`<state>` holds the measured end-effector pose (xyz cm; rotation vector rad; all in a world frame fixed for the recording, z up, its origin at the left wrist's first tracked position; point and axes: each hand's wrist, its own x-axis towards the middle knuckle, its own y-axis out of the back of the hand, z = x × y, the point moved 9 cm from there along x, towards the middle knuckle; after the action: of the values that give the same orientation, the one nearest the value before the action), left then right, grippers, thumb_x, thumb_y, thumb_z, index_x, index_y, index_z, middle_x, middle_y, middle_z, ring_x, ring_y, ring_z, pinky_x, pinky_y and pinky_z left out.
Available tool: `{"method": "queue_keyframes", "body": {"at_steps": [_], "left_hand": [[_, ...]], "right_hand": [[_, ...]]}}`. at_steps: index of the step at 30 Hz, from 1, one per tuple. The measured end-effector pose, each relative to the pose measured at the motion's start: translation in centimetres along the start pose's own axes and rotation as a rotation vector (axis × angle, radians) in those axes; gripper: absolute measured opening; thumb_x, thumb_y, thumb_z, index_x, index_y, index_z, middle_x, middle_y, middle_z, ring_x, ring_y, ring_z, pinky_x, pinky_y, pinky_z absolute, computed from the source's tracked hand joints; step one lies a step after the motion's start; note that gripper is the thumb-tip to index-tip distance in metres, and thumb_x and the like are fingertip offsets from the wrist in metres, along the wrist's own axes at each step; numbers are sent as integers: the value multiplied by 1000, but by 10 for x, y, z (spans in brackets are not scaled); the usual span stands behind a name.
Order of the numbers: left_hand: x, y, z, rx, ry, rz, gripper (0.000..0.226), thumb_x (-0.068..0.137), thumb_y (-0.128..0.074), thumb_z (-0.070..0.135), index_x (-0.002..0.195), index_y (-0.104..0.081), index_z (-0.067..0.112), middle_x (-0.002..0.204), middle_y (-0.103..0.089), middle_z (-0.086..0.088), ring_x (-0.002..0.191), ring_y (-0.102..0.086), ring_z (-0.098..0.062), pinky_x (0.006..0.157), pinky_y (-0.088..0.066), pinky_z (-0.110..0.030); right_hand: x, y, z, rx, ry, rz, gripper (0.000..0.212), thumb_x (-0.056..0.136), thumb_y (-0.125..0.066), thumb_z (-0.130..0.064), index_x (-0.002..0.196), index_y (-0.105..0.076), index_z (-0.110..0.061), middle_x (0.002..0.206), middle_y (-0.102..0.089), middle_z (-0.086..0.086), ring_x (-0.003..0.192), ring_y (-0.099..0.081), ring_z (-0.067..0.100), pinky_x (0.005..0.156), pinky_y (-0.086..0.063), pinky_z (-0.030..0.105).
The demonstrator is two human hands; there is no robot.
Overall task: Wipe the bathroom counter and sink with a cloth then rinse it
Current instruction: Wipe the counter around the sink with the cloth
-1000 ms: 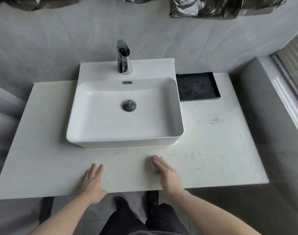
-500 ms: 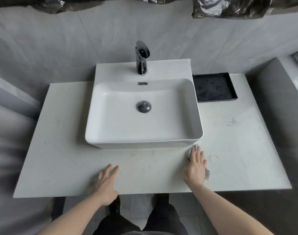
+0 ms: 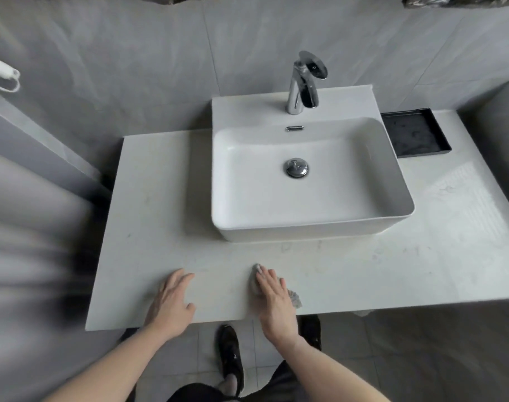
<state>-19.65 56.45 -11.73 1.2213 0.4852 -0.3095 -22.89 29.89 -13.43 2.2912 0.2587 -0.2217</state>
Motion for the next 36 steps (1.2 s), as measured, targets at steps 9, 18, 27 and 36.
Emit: {"method": "queue_keyframes", "body": {"at_steps": [9, 18, 27, 36], "left_hand": [[9, 48, -175, 16, 327, 99, 86, 82, -68, 30, 156, -26, 19, 166, -14, -7, 146, -27, -43, 118, -32, -49], [15, 26, -225, -170, 425, 1, 97, 94, -63, 34, 162, 3, 14, 169, -7, -14, 153, -20, -35, 118, -30, -46], [18, 30, -231, -44, 361, -66, 107, 92, -66, 45, 161, 10, 13, 170, -9, -10, 155, -20, -31, 117, -34, -45], [16, 36, -227, -2, 370, -80, 112, 88, -69, 47, 161, 10, 15, 165, -22, -11, 145, -39, -34, 113, -40, -43]], "right_hand": [[-30, 124, 114, 1, -411, 468, 82, 84, -39, 22, 158, -39, -14, 168, -31, 2, 157, -22, 22, 127, -23, 45], [-31, 53, 94, -241, -591, 262, 81, 90, -46, -4, 165, -13, -12, 173, -8, 8, 158, -12, 35, 123, -17, 55], [16, -100, -105, -215, -32, -55, 107, 74, -43, 16, 165, 0, -20, 170, 16, -6, 158, 15, 25, 128, 10, 43], [10, -35, -65, 37, -32, 79, 91, 79, -38, 17, 160, -37, -26, 168, -26, -14, 157, -20, 8, 125, -17, 21]]}}
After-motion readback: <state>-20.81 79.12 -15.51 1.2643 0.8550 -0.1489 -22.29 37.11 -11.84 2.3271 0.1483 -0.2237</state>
